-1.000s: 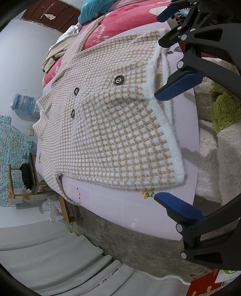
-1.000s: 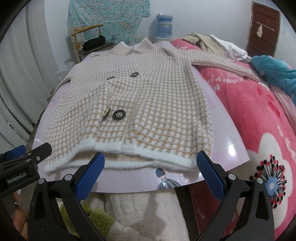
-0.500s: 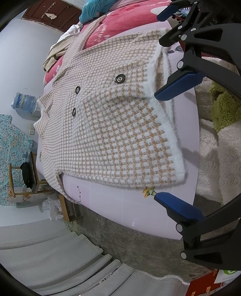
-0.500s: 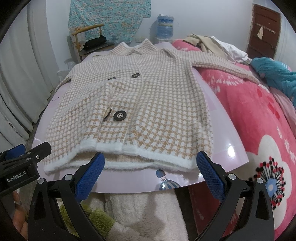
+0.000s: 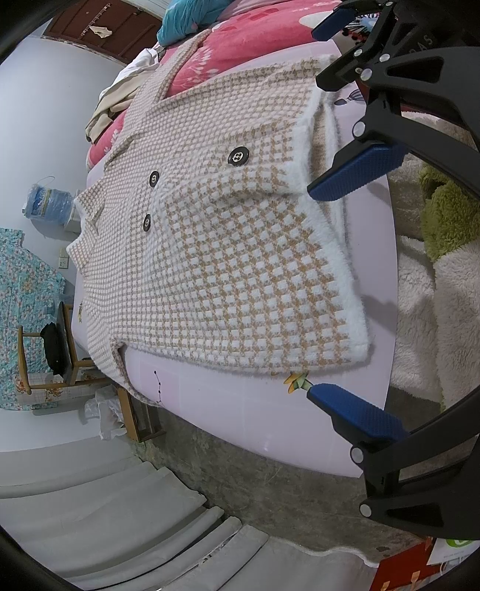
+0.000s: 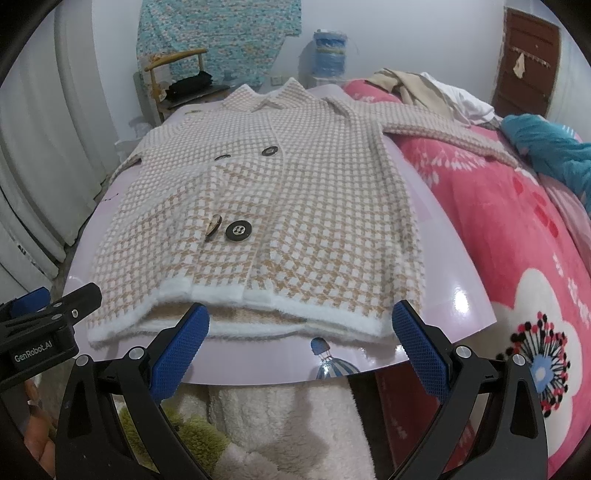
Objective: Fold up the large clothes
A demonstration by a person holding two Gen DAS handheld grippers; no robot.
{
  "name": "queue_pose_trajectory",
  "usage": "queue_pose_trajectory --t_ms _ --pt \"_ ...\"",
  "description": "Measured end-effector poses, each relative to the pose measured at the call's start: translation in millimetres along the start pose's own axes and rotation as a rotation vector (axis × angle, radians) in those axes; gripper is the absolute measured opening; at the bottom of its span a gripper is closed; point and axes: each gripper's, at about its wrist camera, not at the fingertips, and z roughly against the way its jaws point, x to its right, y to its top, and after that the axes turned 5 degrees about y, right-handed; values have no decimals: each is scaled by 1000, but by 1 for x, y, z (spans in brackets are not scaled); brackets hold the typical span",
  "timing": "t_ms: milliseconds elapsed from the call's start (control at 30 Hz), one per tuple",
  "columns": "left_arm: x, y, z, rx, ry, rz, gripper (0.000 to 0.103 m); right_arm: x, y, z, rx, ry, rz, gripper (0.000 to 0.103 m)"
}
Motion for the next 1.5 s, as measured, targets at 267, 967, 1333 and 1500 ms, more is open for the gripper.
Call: queue_pose_trajectory --t_ms 267,967,1333,1500 --pt "-3 0 -3 -2 2 1 97 1 1 -1 -3 3 -3 95" --pt "-1 1 -5 -2 8 0 97 1 1 -3 -3 13 -9 95" --pt "0 2 -10 -13 15 -2 97 2 4 -9 -28 14 -22 95" --pt "-1 1 -14 -22 13 -2 97 0 4 -12 -41 5 -20 95"
